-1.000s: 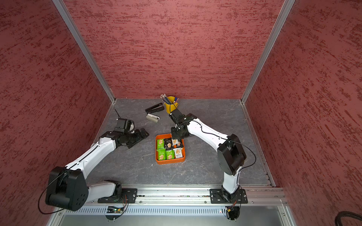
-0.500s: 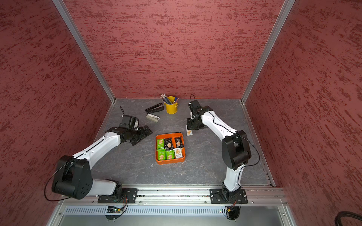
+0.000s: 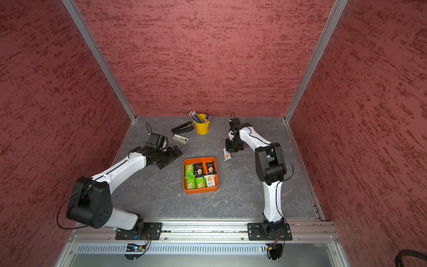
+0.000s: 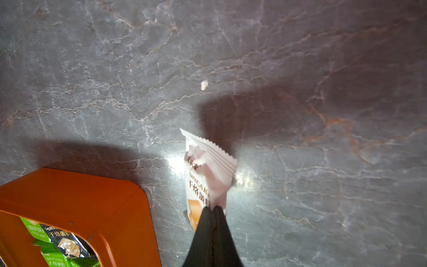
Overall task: Take the cookies out of the storage box
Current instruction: Place the cookie at the center of the board.
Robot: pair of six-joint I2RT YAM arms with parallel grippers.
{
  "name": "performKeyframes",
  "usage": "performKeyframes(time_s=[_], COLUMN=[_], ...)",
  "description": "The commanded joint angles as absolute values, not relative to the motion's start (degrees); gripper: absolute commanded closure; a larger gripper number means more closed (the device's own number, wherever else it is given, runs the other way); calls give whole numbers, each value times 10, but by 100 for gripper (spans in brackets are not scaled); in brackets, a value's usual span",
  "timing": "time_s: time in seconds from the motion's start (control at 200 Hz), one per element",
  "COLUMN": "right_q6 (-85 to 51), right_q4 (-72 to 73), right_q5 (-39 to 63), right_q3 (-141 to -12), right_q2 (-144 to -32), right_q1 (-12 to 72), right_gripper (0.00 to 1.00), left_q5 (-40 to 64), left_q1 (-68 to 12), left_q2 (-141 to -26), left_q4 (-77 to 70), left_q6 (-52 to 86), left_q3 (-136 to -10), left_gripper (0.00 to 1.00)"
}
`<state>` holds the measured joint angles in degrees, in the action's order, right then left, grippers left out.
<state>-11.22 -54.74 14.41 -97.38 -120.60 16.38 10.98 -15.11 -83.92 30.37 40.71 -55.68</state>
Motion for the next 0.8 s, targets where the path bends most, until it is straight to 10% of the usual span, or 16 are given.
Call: performKeyframes(time_s=[0.0,0.796], right_q6=[-99,-169], right_q4=[-549,-532], right_q5=[166,135], right_q3=[-989,-883], right_q2=[-1220,-1109], right_q1=[150,151], right_gripper=[100,62], left_q5=[94,110], left_q1=[-158,-174], left_q2=[-846,-819], left_q4=[299,334], left_q6=[417,368], left_q3=[-570,-568], left_gripper=[0,0])
